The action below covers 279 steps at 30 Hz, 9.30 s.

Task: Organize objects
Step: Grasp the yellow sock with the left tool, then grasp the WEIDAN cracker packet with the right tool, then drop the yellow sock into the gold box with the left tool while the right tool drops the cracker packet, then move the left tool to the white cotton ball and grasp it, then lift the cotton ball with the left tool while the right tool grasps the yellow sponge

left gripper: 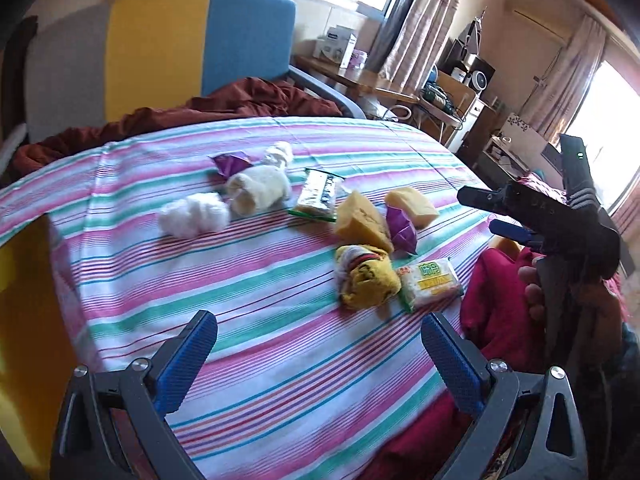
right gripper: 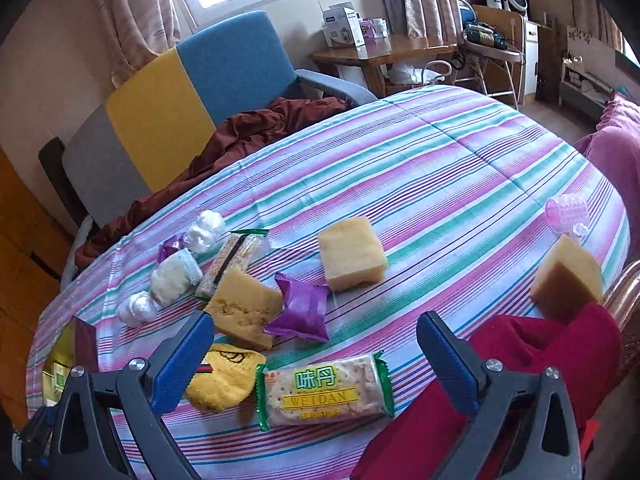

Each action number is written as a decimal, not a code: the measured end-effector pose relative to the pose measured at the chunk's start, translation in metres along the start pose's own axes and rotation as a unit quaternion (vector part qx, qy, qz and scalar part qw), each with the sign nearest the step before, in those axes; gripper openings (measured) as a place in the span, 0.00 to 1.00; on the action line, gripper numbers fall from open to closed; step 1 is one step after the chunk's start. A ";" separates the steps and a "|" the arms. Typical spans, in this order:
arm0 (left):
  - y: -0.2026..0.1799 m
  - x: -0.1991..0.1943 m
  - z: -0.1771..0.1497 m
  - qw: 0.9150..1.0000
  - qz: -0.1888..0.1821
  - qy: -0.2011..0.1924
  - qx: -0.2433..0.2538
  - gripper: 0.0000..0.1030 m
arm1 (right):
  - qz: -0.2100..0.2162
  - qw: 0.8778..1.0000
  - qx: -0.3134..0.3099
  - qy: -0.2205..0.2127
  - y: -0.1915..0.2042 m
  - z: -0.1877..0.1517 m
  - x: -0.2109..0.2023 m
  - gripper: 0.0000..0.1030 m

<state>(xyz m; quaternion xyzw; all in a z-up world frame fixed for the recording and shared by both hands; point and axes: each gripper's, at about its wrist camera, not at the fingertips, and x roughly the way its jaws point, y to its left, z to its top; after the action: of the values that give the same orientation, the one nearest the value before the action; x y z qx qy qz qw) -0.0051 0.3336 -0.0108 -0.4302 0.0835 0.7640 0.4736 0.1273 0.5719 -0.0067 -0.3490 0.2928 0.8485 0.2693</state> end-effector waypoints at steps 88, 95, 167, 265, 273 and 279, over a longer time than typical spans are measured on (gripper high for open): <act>0.065 -0.089 -0.075 0.994 0.061 -0.070 -0.051 0.36 | 0.042 0.899 -0.338 0.275 0.099 -0.109 0.081 0.50; 0.136 -0.161 -0.108 0.973 0.180 -0.097 -0.110 0.36 | 0.041 0.908 -0.330 0.256 0.085 -0.112 0.076 0.50; 0.230 -0.252 -0.205 0.901 0.275 -0.164 -0.293 0.67 | 0.259 0.874 -0.220 0.348 0.436 -0.216 0.097 0.64; 0.016 0.046 -0.054 0.993 0.103 0.055 0.017 0.34 | 0.142 0.984 -0.050 0.100 0.071 0.049 0.078 0.80; 0.023 0.037 -0.063 0.996 0.079 0.044 0.005 0.34 | 0.037 0.981 -0.162 0.104 0.096 0.034 0.088 0.84; 0.027 0.036 -0.065 0.997 0.067 0.037 -0.007 0.34 | -0.049 0.962 -0.238 0.124 0.108 0.020 0.109 0.87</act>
<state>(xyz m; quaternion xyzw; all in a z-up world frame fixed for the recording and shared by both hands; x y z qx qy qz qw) 0.0046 0.3082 -0.0845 -0.4554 0.1242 0.7781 0.4144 -0.0195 0.5393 -0.0438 -0.5198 0.0962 0.8294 0.1809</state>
